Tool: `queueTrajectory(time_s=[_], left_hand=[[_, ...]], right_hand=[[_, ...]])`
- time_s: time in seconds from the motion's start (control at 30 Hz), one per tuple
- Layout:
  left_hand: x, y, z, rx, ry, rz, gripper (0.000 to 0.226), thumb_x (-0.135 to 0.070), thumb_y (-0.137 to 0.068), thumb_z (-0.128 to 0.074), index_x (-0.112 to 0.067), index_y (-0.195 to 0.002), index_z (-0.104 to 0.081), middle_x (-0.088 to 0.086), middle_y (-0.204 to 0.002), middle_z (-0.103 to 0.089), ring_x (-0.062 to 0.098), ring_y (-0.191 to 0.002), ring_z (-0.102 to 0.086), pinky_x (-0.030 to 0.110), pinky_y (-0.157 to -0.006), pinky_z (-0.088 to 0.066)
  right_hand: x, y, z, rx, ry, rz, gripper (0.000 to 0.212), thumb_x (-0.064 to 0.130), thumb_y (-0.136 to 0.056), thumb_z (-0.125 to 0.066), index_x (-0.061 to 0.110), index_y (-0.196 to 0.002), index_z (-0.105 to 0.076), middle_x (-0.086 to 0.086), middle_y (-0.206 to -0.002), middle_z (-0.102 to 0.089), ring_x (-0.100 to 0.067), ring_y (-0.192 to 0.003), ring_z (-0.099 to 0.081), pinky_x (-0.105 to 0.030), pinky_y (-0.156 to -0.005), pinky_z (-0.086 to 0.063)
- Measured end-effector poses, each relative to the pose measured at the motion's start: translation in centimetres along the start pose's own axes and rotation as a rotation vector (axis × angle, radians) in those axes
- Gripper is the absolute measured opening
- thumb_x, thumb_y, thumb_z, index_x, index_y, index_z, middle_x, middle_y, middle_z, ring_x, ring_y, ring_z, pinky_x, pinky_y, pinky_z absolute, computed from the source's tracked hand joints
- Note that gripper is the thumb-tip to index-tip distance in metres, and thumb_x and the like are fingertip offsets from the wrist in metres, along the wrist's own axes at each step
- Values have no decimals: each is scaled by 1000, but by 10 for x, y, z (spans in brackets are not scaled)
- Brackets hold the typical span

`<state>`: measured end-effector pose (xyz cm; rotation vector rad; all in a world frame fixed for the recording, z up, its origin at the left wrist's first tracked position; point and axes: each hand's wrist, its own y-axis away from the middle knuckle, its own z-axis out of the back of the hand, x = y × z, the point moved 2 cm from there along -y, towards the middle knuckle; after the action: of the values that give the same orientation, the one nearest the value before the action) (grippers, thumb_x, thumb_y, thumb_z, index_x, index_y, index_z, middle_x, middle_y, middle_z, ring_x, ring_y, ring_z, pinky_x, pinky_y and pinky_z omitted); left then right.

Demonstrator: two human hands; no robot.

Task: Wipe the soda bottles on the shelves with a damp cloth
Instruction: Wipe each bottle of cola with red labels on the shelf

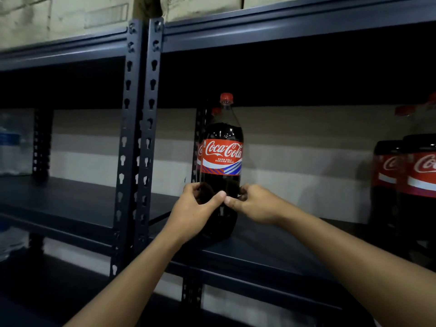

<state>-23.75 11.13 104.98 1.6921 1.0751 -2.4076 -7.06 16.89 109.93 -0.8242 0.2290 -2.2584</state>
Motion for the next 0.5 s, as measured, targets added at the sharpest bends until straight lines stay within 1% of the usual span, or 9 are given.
queueTrajectory(time_s=[0.07,0.1,0.13,0.17,0.2,0.27,0.33,0.4,0.5], left_hand=[[7,-5,6,-34,-31,-1,52,-53,-92,-75,-30,-134,-54,-12,-122,-61,11,-114,-63,29,-93,-53],[10,-8,7,-53,-49,-1,41,-55,-92,-74,-36,-125,-56,-9,-124,-62,13,-115,-65,32,-95,-55],[13,-11,10,-66,-68,0,35,-57,-92,-73,-41,-119,-57,-5,-128,-62,14,-114,-66,36,-97,-57],[15,-13,12,-73,-82,-1,38,-60,-91,-72,-41,-121,-58,-1,-132,-61,16,-115,-66,40,-98,-59],[17,-14,13,-86,-88,0,47,-60,-92,-71,-36,-129,-58,1,-135,-60,17,-116,-65,41,-98,-59],[19,-15,15,-132,-79,1,60,-55,-94,-71,-24,-141,-53,1,-137,-61,18,-119,-64,38,-96,-58],[21,-15,15,-162,-57,4,60,-52,-96,-70,-20,-143,-50,1,-137,-61,19,-120,-63,39,-97,-57],[22,-15,14,-174,-41,16,58,-51,-97,-69,-21,-142,-48,1,-138,-60,20,-122,-62,41,-99,-57],[24,-17,15,-177,-7,36,50,-49,-99,-68,-24,-137,-48,0,-137,-60,19,-120,-63,41,-97,-58]], right_hand=[[5,-11,-8,0,4,5,19,43,-100,-64,25,-97,-57,1,-98,-66,-17,-94,-64,-24,-73,-45],[6,-15,-12,1,5,6,19,42,-100,-63,24,-98,-57,0,-99,-66,-18,-95,-63,-25,-76,-45],[8,-19,-15,3,1,11,18,41,-100,-63,24,-99,-57,-1,-100,-66,-19,-96,-63,-25,-78,-45],[9,-22,-18,5,-5,17,16,40,-101,-63,25,-100,-58,-1,-102,-66,-20,-98,-63,-25,-79,-44],[11,-24,-20,2,-11,20,15,39,-101,-63,25,-103,-59,-1,-103,-66,-19,-98,-62,-25,-80,-44],[11,-29,-25,-7,-17,20,18,39,-101,-63,23,-110,-63,-1,-104,-65,-18,-97,-61,-24,-80,-42],[12,-34,-28,-21,-8,13,23,40,-101,-62,20,-112,-64,-2,-104,-65,-19,-97,-61,-24,-80,-42],[12,-39,-32,-32,-13,5,31,42,-101,-63,16,-117,-66,-3,-108,-67,-22,-101,-63,-27,-81,-45],[10,-45,-38,-41,-23,-11,38,46,-100,-63,16,-124,-65,-6,-114,-70,-25,-106,-66,-29,-84,-49]])
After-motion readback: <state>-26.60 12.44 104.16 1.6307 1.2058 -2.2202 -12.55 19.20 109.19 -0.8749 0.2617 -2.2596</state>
